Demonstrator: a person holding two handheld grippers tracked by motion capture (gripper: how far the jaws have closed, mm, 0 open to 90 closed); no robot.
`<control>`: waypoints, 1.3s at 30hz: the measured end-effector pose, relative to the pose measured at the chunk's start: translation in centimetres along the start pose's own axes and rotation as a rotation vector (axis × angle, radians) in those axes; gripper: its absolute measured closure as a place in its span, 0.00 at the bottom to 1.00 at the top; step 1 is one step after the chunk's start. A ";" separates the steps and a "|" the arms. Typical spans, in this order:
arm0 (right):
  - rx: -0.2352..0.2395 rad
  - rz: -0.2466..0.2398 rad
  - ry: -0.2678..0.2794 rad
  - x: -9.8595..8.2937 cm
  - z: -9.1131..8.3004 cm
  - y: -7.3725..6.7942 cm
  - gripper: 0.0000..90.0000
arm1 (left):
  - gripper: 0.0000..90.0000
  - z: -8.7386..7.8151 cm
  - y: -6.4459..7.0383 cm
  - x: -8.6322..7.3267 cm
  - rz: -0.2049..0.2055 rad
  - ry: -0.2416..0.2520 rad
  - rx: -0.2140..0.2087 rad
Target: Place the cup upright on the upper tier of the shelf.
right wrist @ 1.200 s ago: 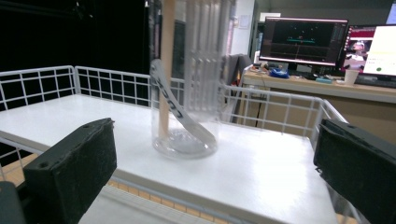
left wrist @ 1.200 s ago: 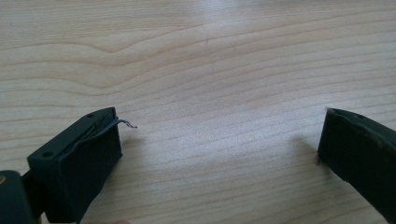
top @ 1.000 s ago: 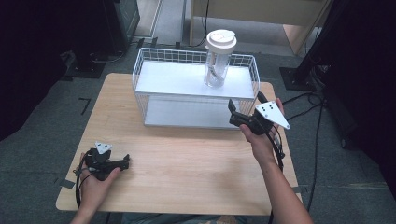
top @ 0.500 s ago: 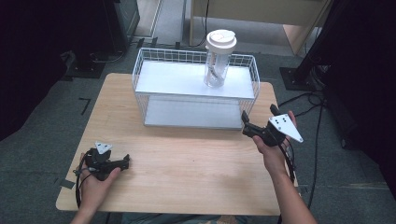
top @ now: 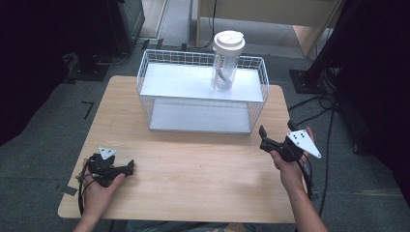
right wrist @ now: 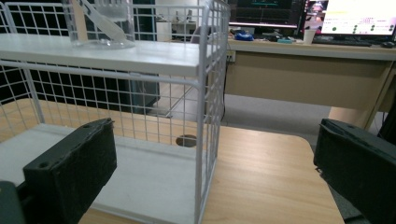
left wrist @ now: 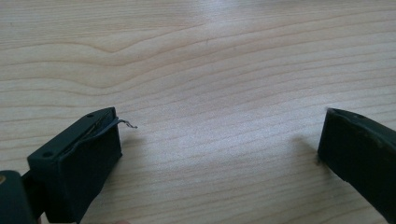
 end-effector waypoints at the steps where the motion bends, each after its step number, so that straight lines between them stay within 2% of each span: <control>1: 0.000 0.002 -0.003 -0.2 -0.1 0.1 0.00 | 0.00 0.0 0.0 0.0 0.000 0.000 0.000; 6: -0.019 0.007 -0.027 -1.7 -0.9 1.0 0.00 | 0.00 0.0 0.0 0.0 0.000 0.000 0.000; 14: -0.027 0.014 -0.057 -3.6 -1.6 1.7 0.00 | 0.00 0.0 0.0 0.0 0.000 0.000 0.000; 21: -0.030 0.039 -0.106 -5.8 -2.5 2.3 0.00 | 0.00 0.0 0.0 0.0 0.000 0.000 0.000; 31: -0.051 0.013 -0.155 -8.0 -3.5 3.4 0.00 | 0.00 0.0 0.0 0.0 0.000 0.000 0.000; 39: -0.058 0.022 -0.196 -9.9 -4.4 4.1 0.00 | 0.00 0.0 0.0 0.0 -0.004 0.000 0.003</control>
Point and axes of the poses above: each handheld gripper's, and its own axes: z roughly forward along the jaws, x roughly out of its top, y roughly to its right, the point moved 8 cm from there along z, roughly forward along the jaws, and after that the axes turned 10 degrees about -z, right-handed, at the moved point
